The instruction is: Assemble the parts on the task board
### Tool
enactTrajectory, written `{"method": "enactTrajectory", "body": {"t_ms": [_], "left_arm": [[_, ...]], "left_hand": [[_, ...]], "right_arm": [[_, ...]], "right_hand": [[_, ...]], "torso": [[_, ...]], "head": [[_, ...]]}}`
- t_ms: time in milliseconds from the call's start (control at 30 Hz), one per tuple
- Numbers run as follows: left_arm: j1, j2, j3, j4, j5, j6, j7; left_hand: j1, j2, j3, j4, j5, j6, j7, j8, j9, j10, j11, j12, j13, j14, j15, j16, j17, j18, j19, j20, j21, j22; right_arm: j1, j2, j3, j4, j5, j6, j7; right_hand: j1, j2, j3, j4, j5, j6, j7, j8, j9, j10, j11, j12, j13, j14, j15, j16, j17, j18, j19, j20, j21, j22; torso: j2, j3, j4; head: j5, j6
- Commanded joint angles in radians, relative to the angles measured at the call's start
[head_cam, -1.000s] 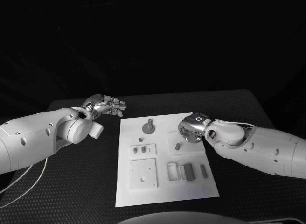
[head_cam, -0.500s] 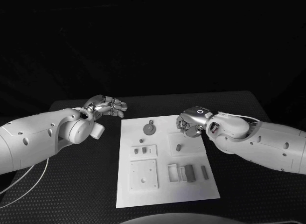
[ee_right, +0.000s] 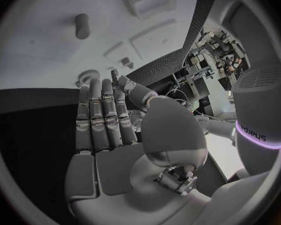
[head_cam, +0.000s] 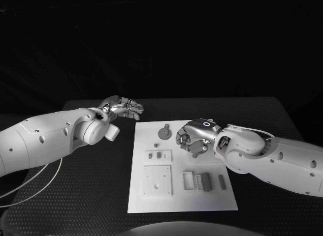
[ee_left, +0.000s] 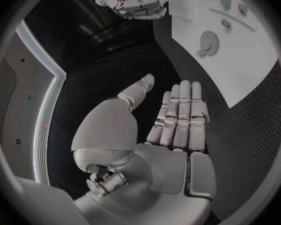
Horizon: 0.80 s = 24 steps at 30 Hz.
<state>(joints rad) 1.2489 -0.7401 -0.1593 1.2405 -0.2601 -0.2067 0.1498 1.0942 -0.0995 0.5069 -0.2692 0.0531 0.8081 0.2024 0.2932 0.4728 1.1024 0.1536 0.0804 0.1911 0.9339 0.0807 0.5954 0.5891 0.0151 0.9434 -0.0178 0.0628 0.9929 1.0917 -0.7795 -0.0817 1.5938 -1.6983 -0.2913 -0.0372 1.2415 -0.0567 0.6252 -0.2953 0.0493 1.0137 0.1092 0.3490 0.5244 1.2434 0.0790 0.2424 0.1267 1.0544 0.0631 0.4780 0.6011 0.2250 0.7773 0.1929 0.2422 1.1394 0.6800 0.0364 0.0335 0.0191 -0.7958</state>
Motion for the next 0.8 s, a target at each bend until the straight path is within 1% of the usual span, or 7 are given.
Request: {"method": "enactTrajectory", "body": {"t_ms": [33,233,267,300,400,600,800], "left_arm": [[0.002,0.006,0.001,-0.006,-0.004,0.01,0.006],[0.002,0.012,0.001,-0.011,-0.003,0.01,0.005],[0.002,0.014,0.001,-0.012,-0.003,0.01,0.004],[0.002,0.015,0.001,-0.013,-0.003,0.011,0.004],[0.002,0.02,0.001,-0.016,-0.003,0.012,0.003],[0.003,0.025,0.001,-0.024,-0.003,0.013,0.002],[0.004,0.028,0.001,-0.028,-0.003,0.013,0.002]], "left_hand": [[-0.008,-0.003,-0.004,-0.003,-0.001,-0.009,0.0,0.003,-0.001,-0.005,-0.001,-0.004,-0.001,-0.001,0.006,-0.005,0.002,0.003,-0.003,0.005,0.005,-0.001],[-0.008,-0.002,-0.004,-0.003,-0.001,-0.009,0.0,0.004,-0.001,-0.005,-0.001,-0.003,-0.001,-0.001,0.006,-0.005,0.002,0.003,-0.003,0.005,0.005,-0.001],[-0.008,-0.002,-0.004,-0.003,-0.001,-0.009,0.0,0.004,-0.001,-0.005,-0.001,-0.003,-0.001,-0.001,0.006,-0.005,0.002,0.003,-0.003,0.005,0.005,-0.002],[-0.008,-0.002,-0.004,-0.002,-0.001,-0.009,0.0,0.004,-0.001,-0.005,-0.001,-0.003,-0.001,-0.001,0.006,-0.005,0.002,0.003,-0.003,0.005,0.005,-0.002],[-0.008,-0.002,-0.004,-0.002,-0.001,-0.01,0.0,0.004,-0.001,-0.005,-0.001,-0.003,-0.001,-0.001,0.006,-0.005,0.002,0.003,-0.003,0.005,0.005,-0.002],[-0.008,-0.002,-0.004,-0.002,-0.001,-0.01,0.0,0.004,-0.001,-0.005,-0.001,-0.003,-0.001,0.0,0.006,-0.005,0.002,0.003,-0.003,0.005,0.005,-0.002],[-0.008,-0.002,-0.004,-0.002,-0.001,-0.01,0.0,0.004,-0.001,-0.005,-0.001,-0.002,-0.001,0.0,0.006,-0.005,0.003,0.003,-0.003,0.005,0.005,-0.002]], "right_arm": [[-0.022,0.013,-0.001,0.015,0.02,-0.035,0.049],[-0.066,0.045,-0.006,0.006,0.028,-0.08,0.091],[-0.071,0.051,-0.01,-0.007,0.01,-0.112,0.106],[-0.073,0.057,-0.021,-0.017,-0.012,-0.138,0.111],[-0.08,0.068,-0.038,-0.042,-0.01,-0.173,0.13],[-0.12,0.088,-0.042,-0.071,0.003,-0.213,0.166],[-0.145,0.1,-0.044,-0.081,0.009,-0.218,0.176]], "right_hand": [[0.001,0.008,0.002,0.002,0.001,0.003,0.005,0.002,0.001,0.004,-0.002,-0.002,0.002,0.007,0.0,-0.004,0.001,0.007,0.007,0.002,-0.004,0.001],[0.001,0.009,0.002,0.002,0.001,0.003,0.005,0.001,0.001,0.004,-0.001,-0.003,0.002,0.006,0.0,-0.006,0.002,0.007,0.007,0.002,-0.005,0.002],[0.001,0.009,0.002,0.002,0.001,0.002,0.005,0.001,0.001,0.004,-0.001,-0.004,0.002,0.006,0.0,-0.006,0.002,0.007,0.007,0.002,-0.006,0.002],[0.001,0.009,0.002,0.002,0.001,0.002,0.005,0.001,0.002,0.004,-0.001,-0.004,0.002,0.006,0.0,-0.006,0.003,0.007,0.006,0.002,-0.006,0.002],[0.002,0.008,0.002,0.002,0.001,0.002,0.005,0.001,0.002,0.003,-0.001,-0.005,0.002,0.005,0.0,-0.007,0.003,0.007,0.006,0.002,-0.006,0.002],[0.003,0.006,0.002,0.002,0.001,0.003,0.005,0.001,0.002,0.004,-0.001,-0.005,0.003,0.007,0.0,-0.007,0.005,0.007,0.007,0.002,-0.007,0.003],[0.003,0.006,0.002,0.002,0.001,0.004,0.004,0.001,0.003,0.005,-0.001,-0.006,0.003,0.007,0.0,-0.008,0.006,0.007,0.007,0.002,-0.007,0.003]], "torso": [[0.0,-0.0014,-0.0007],[0.0,-0.0008,0.0017],[-0.001,-0.0008,0.0018],[-0.001,-0.0008,0.0016],[-0.001,-0.0008,0.0003],[0.0,-0.0001,0.0001],[-0.001,0.0002,0.001]], "head": [[0.032,-0.013],[0.062,-0.028],[0.073,-0.033],[0.076,-0.034],[0.095,-0.04],[0.129,-0.054],[0.148,-0.061]]}}
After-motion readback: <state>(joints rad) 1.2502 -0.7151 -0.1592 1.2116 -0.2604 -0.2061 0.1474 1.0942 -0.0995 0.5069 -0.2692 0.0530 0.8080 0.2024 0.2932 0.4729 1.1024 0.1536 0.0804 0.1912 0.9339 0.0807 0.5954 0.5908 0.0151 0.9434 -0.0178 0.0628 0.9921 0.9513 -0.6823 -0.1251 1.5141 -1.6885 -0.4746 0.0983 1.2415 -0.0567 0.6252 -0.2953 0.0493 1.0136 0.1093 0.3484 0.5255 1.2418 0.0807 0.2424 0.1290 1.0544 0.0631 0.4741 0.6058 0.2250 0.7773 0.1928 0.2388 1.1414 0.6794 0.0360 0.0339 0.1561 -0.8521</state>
